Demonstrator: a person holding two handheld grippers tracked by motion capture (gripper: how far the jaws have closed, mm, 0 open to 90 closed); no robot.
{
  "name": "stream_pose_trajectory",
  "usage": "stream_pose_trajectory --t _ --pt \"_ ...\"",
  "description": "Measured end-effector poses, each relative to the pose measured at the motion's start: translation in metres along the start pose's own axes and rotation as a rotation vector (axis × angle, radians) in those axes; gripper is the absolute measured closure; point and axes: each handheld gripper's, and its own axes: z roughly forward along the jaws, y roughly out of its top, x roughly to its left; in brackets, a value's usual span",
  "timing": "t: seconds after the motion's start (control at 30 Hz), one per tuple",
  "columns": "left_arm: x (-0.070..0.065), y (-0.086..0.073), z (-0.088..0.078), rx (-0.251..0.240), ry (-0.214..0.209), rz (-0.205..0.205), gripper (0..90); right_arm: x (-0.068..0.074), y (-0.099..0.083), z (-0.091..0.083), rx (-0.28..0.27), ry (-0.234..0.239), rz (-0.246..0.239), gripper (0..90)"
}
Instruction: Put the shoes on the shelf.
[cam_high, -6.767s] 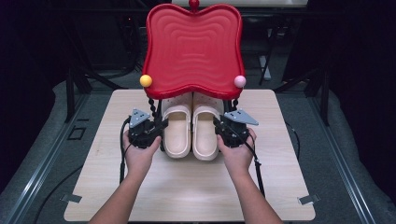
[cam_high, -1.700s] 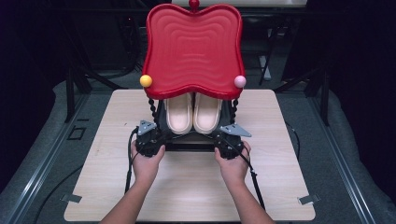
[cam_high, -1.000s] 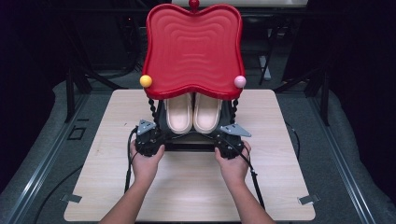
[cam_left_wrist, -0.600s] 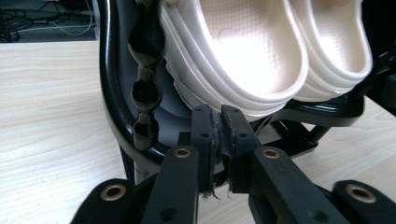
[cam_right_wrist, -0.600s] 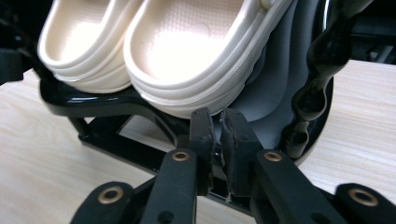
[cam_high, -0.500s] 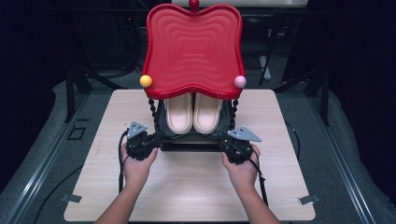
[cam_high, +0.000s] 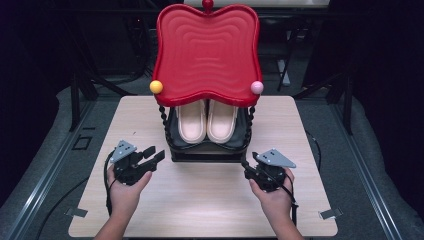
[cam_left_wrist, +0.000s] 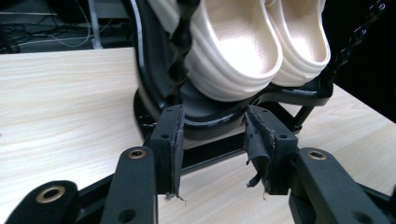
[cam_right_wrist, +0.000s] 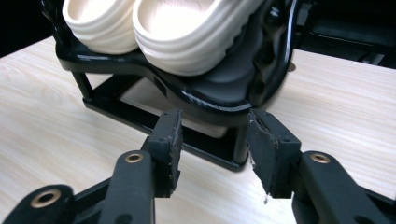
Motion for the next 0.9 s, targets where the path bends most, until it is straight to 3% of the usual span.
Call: stream_pose_trajectory --t 0.3,0.57,0.77,0.9 --pt "0.014 -0.032 -0.025 0.020 0.028 -0.008 54.0 -0.012 -0.026 -0.014 0.019 -0.021 0.019 51.4" --pt "0.021 -0.059 -0.043 0.038 0.052 0.012 52.1 -0.009 -0.043 -0.024 0.055 -0.002 0.016 50.8" --pt "0.028 -0.077 -0.041 0.076 0.068 0.012 51.7 -0.004 -0.055 -0.018 0.059 0.005 -0.009 50.6" --pt "0.029 -0.081 -0.037 0.071 0.067 0.017 50.0 -0.005 -0.061 -0.016 0.073 0.003 -0.035 49.0"
